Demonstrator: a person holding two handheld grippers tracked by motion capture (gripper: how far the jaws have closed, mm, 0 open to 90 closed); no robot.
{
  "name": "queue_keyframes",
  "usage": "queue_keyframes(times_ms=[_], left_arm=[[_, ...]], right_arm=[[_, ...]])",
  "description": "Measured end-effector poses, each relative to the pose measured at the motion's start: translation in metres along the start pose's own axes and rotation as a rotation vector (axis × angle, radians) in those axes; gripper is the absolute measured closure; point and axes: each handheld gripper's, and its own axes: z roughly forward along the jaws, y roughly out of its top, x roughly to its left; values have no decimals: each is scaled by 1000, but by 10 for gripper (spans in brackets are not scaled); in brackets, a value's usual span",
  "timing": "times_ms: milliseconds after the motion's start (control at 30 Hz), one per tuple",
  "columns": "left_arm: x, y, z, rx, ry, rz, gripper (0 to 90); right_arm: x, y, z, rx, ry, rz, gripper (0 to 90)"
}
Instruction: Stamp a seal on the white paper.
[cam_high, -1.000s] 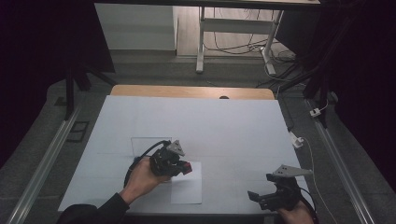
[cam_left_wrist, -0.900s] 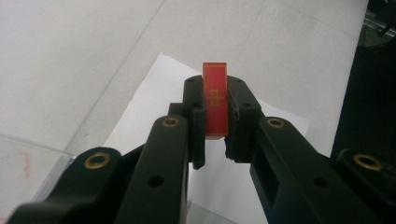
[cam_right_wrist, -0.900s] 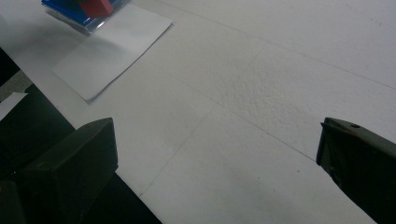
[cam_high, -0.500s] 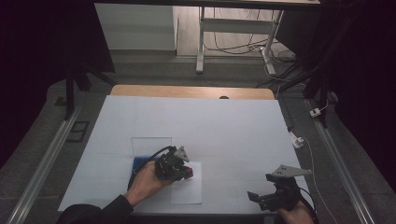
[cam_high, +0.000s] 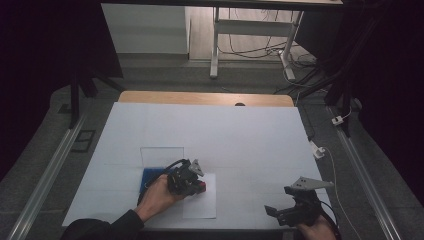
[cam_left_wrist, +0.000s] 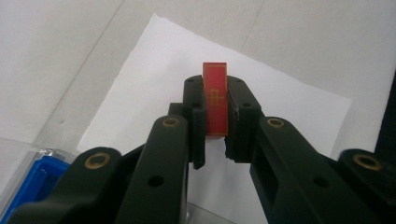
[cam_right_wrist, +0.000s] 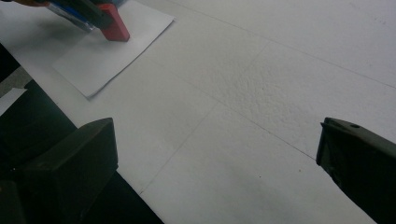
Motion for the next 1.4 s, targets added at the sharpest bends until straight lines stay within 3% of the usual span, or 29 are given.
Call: queue_keyframes(times_ms=[167, 433, 733, 1200, 1400], left_arm=[[-5, 0, 1, -2, 32, 41, 798], [-5, -4, 2, -31, 27, 6, 802], [-12, -4, 3, -27, 68, 29, 803], [12, -7, 3, -44, -77, -73, 805], [-2, -4, 3, -30, 3, -16, 805]], right_arm=[[0, 0, 0, 7, -3, -3, 0], [1, 1, 2, 16, -3, -10, 0], [2, 1, 3, 28, -6, -10, 0], [2, 2, 4, 40, -8, -13, 0], [2, 2, 4, 42, -6, -13, 0]])
